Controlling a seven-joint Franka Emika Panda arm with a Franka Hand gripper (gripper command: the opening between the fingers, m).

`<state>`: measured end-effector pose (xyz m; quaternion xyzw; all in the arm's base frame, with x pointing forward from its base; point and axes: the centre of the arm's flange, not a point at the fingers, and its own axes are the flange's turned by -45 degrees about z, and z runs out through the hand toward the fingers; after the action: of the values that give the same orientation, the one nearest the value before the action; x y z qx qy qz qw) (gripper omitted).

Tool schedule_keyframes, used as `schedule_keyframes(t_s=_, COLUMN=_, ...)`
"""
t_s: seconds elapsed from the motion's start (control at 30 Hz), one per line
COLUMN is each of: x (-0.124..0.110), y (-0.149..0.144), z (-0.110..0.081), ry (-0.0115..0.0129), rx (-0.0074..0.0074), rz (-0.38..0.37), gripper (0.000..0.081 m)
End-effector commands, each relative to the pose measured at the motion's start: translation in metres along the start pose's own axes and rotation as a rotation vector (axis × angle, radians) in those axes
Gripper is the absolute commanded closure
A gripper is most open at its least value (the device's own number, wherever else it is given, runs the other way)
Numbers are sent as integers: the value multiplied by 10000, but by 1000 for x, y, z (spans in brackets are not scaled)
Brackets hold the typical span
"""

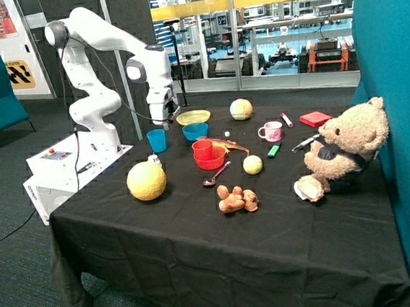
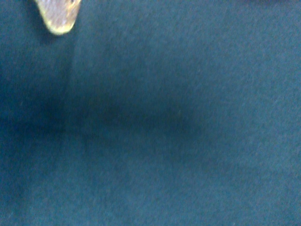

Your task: Match the cups with the appropriate bowls

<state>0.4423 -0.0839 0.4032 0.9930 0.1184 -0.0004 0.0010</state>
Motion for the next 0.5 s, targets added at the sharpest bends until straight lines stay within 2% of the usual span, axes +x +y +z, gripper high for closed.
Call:
schedule_keyframes(t_s=0.0, x=-20, y=-16, z=2, ry=11, rx=19, rz=-474, gripper=416)
schedule_keyframes(t_s=0.23, x=-34, y=-33, z=2, ry=12, rx=19, rz=-941, gripper=415)
schedule_keyframes(t_s=0.47, x=-43, y=-34, z=3, ry=12, rx=19, rz=-1000, gripper=413)
